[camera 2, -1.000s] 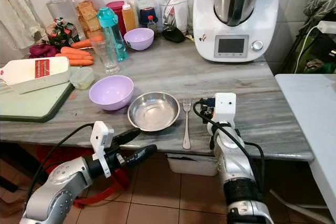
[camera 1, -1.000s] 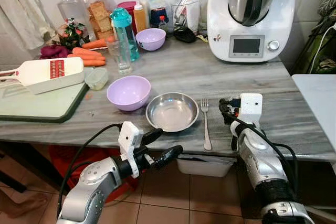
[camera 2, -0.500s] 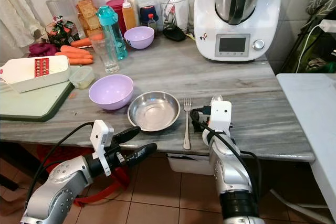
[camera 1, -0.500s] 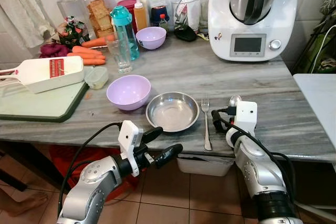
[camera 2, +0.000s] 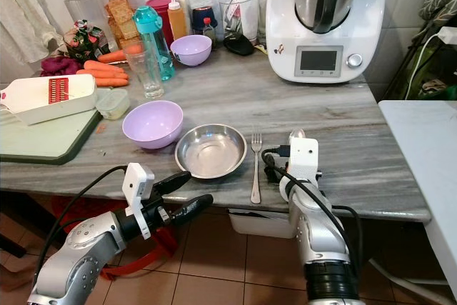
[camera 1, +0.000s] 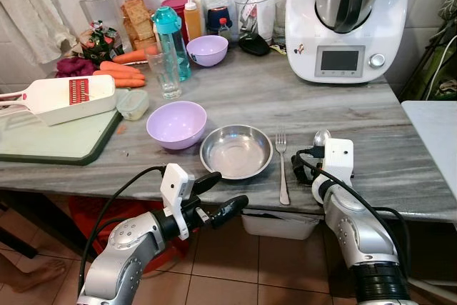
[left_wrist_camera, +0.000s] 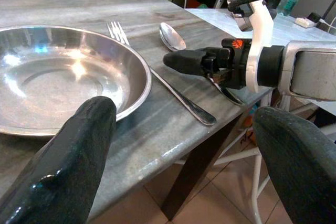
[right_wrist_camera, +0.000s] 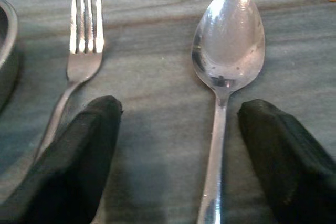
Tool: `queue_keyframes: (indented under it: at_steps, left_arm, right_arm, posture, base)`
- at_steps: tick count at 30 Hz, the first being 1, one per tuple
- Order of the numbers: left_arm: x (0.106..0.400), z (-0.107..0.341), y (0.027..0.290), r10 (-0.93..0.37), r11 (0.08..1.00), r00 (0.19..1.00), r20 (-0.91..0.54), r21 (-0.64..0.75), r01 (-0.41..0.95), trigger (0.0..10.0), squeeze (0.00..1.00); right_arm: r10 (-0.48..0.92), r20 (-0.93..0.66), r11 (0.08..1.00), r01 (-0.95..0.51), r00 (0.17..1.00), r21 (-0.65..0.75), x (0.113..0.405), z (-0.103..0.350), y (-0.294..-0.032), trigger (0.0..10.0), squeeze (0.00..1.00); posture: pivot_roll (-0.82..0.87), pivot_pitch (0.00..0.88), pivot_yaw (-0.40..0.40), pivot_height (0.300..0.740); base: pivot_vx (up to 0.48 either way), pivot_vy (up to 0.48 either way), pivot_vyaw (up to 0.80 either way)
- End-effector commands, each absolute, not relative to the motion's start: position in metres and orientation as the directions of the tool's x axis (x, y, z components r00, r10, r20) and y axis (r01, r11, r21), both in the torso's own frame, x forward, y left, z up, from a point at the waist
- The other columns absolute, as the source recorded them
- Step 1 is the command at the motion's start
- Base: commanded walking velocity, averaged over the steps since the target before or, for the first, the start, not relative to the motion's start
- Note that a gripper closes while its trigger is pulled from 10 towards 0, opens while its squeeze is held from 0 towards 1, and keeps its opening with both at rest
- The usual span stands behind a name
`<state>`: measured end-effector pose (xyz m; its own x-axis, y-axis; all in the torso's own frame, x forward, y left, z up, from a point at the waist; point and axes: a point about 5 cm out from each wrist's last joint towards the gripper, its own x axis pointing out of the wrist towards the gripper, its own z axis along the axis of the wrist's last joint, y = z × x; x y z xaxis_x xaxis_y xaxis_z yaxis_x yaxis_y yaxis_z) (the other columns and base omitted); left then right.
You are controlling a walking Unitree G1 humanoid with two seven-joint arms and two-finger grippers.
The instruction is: Setting the table
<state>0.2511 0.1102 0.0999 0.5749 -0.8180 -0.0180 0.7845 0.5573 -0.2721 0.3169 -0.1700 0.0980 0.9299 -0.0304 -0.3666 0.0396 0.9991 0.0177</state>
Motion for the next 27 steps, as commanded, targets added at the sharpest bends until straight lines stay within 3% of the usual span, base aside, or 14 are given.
queue_keyframes:
  at_steps: [1,9,16,27]
  left_arm:
    - [0.252,0.101,0.115,-0.815,0.564,0.578,-0.025,-0.258,0.784,10.0,0.00]
    - [0.245,0.106,0.113,-0.856,0.504,0.516,-0.022,-0.255,0.825,10.0,0.00]
    - [0.249,0.107,0.115,-0.847,0.518,0.531,-0.024,-0.254,0.816,10.0,0.00]
    - [0.248,0.108,0.113,-0.856,0.505,0.517,-0.026,-0.256,0.824,10.0,0.00]
  right_arm:
    - [-0.052,-0.447,0.998,0.059,0.893,0.002,0.313,0.085,-0.178,0.1,0.00]
    - [-0.071,-0.476,0.997,0.061,0.876,-0.037,0.319,0.088,-0.193,0.5,0.00]
    - [-0.072,-0.506,0.997,0.060,0.859,-0.039,0.318,0.080,-0.199,0.0,0.00]
    - [0.003,-0.499,1.000,-0.012,0.866,-0.015,0.332,0.082,-0.197,0.0,0.00]
  posture:
    - [0.01,0.000,0.089,0.740]
    - [0.01,0.000,0.083,0.740]
    - [0.01,0.000,0.089,0.740]
    - [0.01,0.000,0.099,0.740]
  base:
    - [0.000,0.000,0.00]
    - [0.000,0.000,0.00]
    - [0.000,0.000,0.00]
    - [0.000,0.000,0.00]
